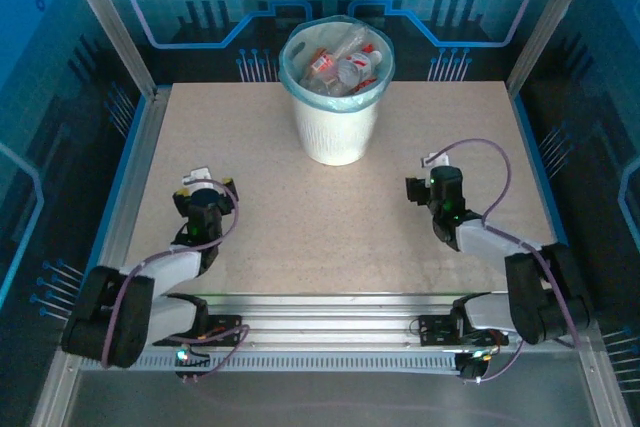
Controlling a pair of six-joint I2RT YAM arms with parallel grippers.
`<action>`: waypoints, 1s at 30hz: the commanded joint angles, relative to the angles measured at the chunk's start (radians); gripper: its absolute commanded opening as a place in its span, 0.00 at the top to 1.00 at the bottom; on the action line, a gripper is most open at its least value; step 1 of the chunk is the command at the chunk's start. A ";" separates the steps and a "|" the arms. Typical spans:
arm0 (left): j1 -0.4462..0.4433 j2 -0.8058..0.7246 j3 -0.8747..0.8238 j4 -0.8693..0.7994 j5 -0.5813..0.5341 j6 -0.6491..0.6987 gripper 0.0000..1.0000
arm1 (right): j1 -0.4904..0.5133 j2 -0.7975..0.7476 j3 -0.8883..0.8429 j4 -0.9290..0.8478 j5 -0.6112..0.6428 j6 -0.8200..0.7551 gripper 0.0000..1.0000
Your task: Put the plastic bottles in the bin
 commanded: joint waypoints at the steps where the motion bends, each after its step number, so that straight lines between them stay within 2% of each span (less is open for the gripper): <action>1: 0.037 0.063 -0.019 0.261 0.159 0.042 0.04 | 0.006 0.030 -0.037 0.242 -0.158 -0.164 0.19; 4: 0.054 0.114 -0.018 0.342 0.288 0.126 0.04 | -0.031 0.071 -0.066 0.329 -0.294 -0.208 0.19; 7: 0.063 0.202 -0.041 0.473 0.400 0.169 0.02 | -0.126 0.071 -0.118 0.425 -0.389 -0.130 0.19; 10: 0.063 0.335 -0.063 0.647 0.418 0.183 0.01 | -0.181 0.165 -0.164 0.602 -0.437 -0.079 0.18; 11: 0.063 0.379 -0.066 0.701 0.404 0.181 0.01 | -0.184 0.174 -0.152 0.593 -0.435 -0.078 0.18; 12: 0.064 0.416 -0.061 0.750 0.383 0.181 0.01 | -0.185 0.160 -0.116 0.497 -0.423 -0.070 0.18; 15: 0.063 0.371 -0.013 0.597 0.320 0.158 0.01 | -0.177 0.182 -0.024 0.349 -0.307 -0.030 0.14; 16: 0.063 0.375 0.006 0.576 0.285 0.153 0.01 | -0.174 0.193 -0.033 0.390 -0.293 -0.030 0.12; 17: 0.065 0.364 0.026 0.522 0.260 0.138 0.01 | -0.172 0.186 -0.028 0.361 -0.289 -0.028 0.03; 18: 0.070 0.357 0.061 0.445 0.225 0.115 0.01 | -0.173 0.190 -0.031 0.378 -0.291 -0.030 0.00; 20: 0.082 0.353 0.110 0.343 0.242 0.107 0.01 | -0.172 0.189 -0.030 0.374 -0.289 -0.030 0.00; 30: 0.091 0.354 0.109 0.343 0.256 0.099 0.01 | -0.170 0.188 -0.030 0.370 -0.286 -0.030 0.00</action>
